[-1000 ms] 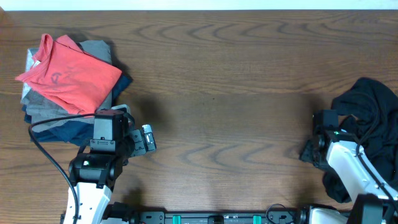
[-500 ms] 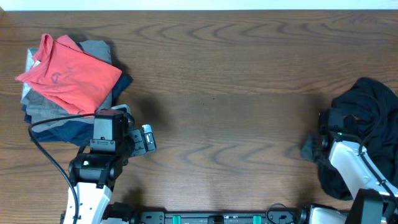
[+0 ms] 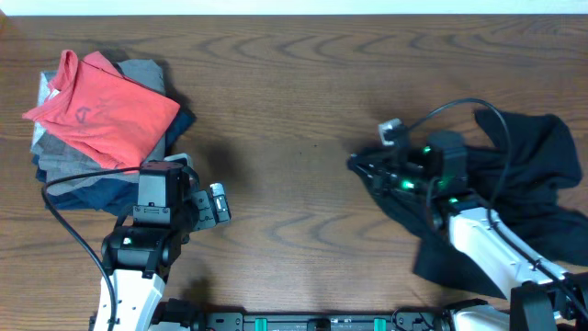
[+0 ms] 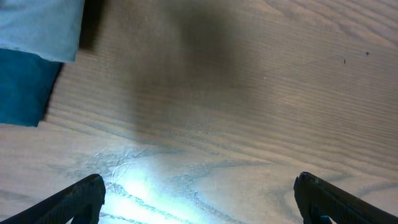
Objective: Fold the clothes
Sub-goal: 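Drag the black t-shirt leftward to the table center with the right gripper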
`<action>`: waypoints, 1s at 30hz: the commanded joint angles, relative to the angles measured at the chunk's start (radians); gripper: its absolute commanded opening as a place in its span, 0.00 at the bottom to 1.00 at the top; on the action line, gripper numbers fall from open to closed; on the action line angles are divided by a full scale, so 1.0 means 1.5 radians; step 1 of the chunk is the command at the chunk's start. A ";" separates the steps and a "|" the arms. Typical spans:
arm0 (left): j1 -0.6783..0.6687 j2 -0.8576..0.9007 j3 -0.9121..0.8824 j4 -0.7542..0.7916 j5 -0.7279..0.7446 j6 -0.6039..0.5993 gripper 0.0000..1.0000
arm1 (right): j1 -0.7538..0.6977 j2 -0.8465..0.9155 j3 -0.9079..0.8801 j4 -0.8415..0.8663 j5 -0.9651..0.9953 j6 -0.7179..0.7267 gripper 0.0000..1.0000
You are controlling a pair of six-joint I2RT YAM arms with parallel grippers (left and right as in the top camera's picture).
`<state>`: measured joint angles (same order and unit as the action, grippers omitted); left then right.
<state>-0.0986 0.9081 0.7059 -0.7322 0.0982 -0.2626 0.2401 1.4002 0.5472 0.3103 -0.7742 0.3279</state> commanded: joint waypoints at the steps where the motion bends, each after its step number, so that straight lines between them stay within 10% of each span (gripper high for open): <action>1: 0.002 0.001 0.014 0.010 0.000 -0.004 0.98 | 0.079 0.000 0.002 0.069 0.122 0.101 0.01; 5: 0.002 0.001 0.014 0.026 0.000 -0.004 0.98 | 0.149 0.000 0.002 0.098 0.244 0.105 0.16; 8: 0.002 0.001 0.014 0.033 0.000 -0.004 0.98 | 0.157 -0.001 0.002 0.057 0.254 0.073 0.96; 30: -0.093 0.180 0.013 0.172 0.226 -0.114 0.98 | -0.202 -0.303 0.002 -0.525 0.470 -0.024 0.99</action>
<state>-0.1841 1.1240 0.7059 -0.5053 0.3752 -0.3832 -0.0269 0.9695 0.5430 -0.4400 -0.1501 0.3042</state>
